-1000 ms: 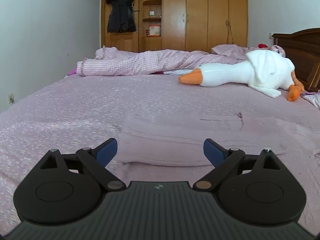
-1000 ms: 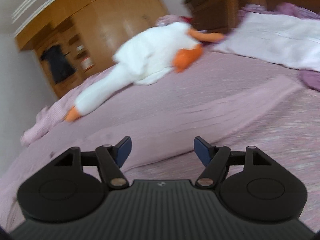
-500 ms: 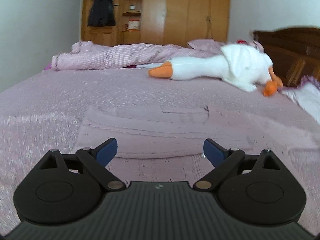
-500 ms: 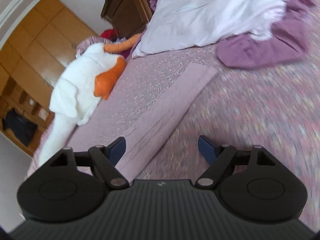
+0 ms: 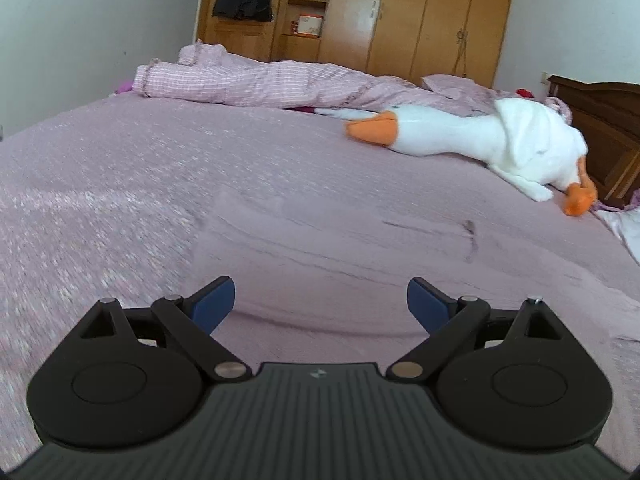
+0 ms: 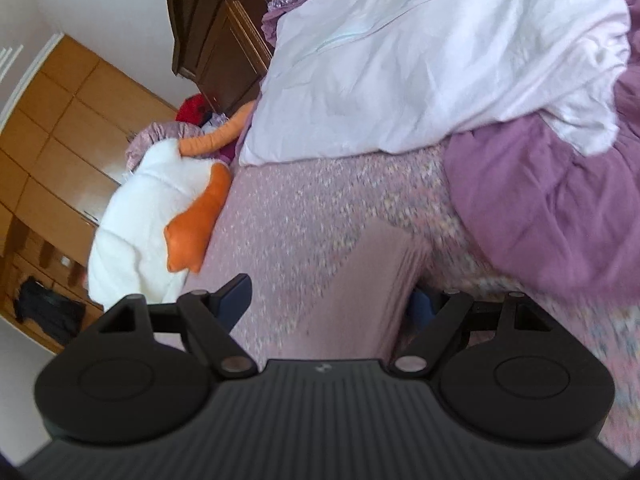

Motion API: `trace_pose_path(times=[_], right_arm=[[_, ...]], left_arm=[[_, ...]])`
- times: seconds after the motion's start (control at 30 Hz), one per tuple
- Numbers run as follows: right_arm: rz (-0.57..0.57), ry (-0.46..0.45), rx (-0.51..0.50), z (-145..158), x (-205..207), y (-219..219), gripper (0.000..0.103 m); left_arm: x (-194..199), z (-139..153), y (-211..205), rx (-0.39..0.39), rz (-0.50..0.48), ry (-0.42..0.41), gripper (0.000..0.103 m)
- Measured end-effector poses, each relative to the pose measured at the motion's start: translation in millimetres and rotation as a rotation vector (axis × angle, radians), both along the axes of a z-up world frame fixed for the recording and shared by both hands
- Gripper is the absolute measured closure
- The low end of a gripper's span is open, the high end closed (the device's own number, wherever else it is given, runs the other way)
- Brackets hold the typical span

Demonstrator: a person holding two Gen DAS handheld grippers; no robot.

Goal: Fold small clothes

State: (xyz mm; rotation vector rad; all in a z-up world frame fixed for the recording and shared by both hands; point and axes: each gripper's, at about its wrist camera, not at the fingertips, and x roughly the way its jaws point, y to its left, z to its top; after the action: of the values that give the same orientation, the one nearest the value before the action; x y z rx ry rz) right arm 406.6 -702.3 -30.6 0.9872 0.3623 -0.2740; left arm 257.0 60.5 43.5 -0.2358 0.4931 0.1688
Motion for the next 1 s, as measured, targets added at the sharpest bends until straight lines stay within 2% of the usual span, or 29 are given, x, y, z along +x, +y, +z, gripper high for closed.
trace_pose_path(times=[0.1, 0.17, 0.2, 0.23, 0.27, 0.3, 0.33, 0.4, 0.5, 0.67, 0.73, 0.87, 0.93, 1.0], right_arm=[[0.007, -0.035, -0.036, -2.4, -0.6, 4.2, 0.022], [0.019, -0.043, -0.093, -4.4, -2.3, 9.8, 0.03], [0.005, -0.027, -0.115, -5.7, -3.5, 11.4, 0.045], [-0.017, -0.01, -0.127, -8.0, -5.3, 11.5, 0.065], [-0.051, -0.008, -0.11, -12.6, -8.3, 9.0, 0.074], [-0.084, -0.02, -0.072, -18.5, -12.7, 3.9, 0.091], [-0.109, -0.035, -0.033, -23.6, -17.6, -1.5, 0.096], [-0.109, -0.073, 0.007, -28.0, -23.4, -6.8, 0.096], [-0.099, -0.058, -0.037, -26.4, -21.7, -3.6, 0.096], [-0.099, -0.043, -0.051, -25.7, -19.2, -1.9, 0.096], [-0.101, -0.019, -0.075, -23.0, -14.9, 0.4, 0.097], [-0.076, 0.026, -0.122, -14.2, -5.8, 1.5, 0.093], [-0.057, 0.049, -0.182, -5.4, -3.3, 7.5, 0.093], [-0.037, 0.053, -0.241, 5.9, -2.7, 16.1, 0.093]], left_arm=[[10.6, -4.7, 20.5, 0.007, 0.022, 0.002, 0.006], [16.0, -9.9, 32.4, -0.002, 0.03, 0.011, 0.006], [17.7, -12.0, 37.5, -0.004, 0.032, 0.014, 0.006], [18.5, -14.0, 43.0, -0.008, 0.041, 0.017, 0.006], [19.0, -15.7, 48.6, -0.013, 0.046, 0.02, 0.006], [19.0, -17.1, 52.9, -0.017, 0.048, 0.022, 0.006], [18.6, -17.5, 57.1, -0.021, 0.051, 0.022, 0.006], [18.6, -17.4, 64.2, -0.027, 0.064, 0.014, 0.006], [20.9, -20.0, 72.1, -0.052, 0.079, 0.003, 0.006], [24.4, -33.8, 68.4, -0.068, 0.077, 0.019, 0.006], [25.8, -34.7, 64.8, -0.053, 0.063, 0.027, 0.006], [25.7, -25.9, 61.4, 0.009, 0.077, -0.021, 0.006], [35.3, -17.8, 62.9, 0.047, 0.047, -0.022, 0.006], [38.1, -11.7, 66.7, 0.052, 0.033, -0.039, 0.006]])
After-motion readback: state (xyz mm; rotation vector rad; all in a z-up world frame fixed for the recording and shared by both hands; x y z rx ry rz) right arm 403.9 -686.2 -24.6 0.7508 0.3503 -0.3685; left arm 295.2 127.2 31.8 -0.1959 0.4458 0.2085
